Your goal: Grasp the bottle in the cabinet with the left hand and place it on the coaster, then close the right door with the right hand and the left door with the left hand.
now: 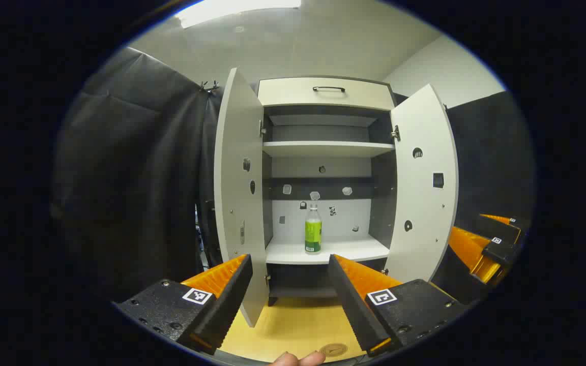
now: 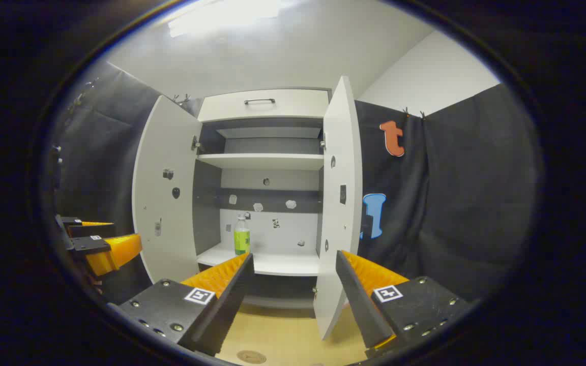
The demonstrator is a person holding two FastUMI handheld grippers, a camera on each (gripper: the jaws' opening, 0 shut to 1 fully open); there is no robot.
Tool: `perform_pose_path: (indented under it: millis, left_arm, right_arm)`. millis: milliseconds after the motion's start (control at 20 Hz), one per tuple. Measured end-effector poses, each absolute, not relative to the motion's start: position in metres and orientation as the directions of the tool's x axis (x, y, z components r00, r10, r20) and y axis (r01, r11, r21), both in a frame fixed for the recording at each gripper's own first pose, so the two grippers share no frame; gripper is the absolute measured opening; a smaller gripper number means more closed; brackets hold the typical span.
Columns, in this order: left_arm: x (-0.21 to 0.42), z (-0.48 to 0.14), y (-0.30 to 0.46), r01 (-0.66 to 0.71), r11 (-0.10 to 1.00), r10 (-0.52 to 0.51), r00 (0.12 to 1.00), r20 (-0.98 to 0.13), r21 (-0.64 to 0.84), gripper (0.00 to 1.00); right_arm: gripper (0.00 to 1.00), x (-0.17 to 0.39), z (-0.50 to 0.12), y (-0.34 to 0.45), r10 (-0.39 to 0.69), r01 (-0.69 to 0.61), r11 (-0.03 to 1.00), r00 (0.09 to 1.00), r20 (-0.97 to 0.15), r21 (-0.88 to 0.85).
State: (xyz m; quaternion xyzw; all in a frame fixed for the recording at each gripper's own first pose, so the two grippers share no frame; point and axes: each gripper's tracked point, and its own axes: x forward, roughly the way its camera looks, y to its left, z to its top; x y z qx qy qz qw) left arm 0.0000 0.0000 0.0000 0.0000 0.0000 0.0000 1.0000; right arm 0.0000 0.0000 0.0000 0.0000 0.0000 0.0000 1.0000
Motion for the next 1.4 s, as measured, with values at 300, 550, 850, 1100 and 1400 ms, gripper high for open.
perform_pose_path:
  millis: [300,550,850,1100,1400]
  left_arm:
    - [0.012,0.001,0.005,0.007,1.000,-0.006,1.000,0.008,-0.007,0.95]
    - [0.033,0.000,0.010,0.019,0.999,-0.018,1.000,0.012,-0.027,0.95]
    - [0.079,-0.014,0.013,0.038,0.999,-0.038,0.999,0.024,-0.007,0.91]
    - [0.143,-0.039,0.002,0.077,0.997,-0.077,0.997,0.008,0.003,0.95]
    - [0.236,-0.057,-0.011,0.099,0.995,-0.099,0.995,0.010,-0.013,0.95]
  right_arm:
    - [0.98,0.010,0.003,0.012,0.017,-0.018,1.000,1.000,0.022,0.006]
    - [0.98,0.031,-0.006,0.025,0.029,-0.029,0.999,0.999,0.024,-0.015]
    - [0.98,0.064,-0.018,0.034,0.023,-0.023,1.000,1.000,0.016,-0.011]
    - [0.98,0.093,-0.028,0.032,-0.002,0.002,1.000,1.000,0.005,-0.023]
    - [0.98,0.124,-0.039,0.028,-0.014,0.013,1.000,1.000,-0.003,-0.028]
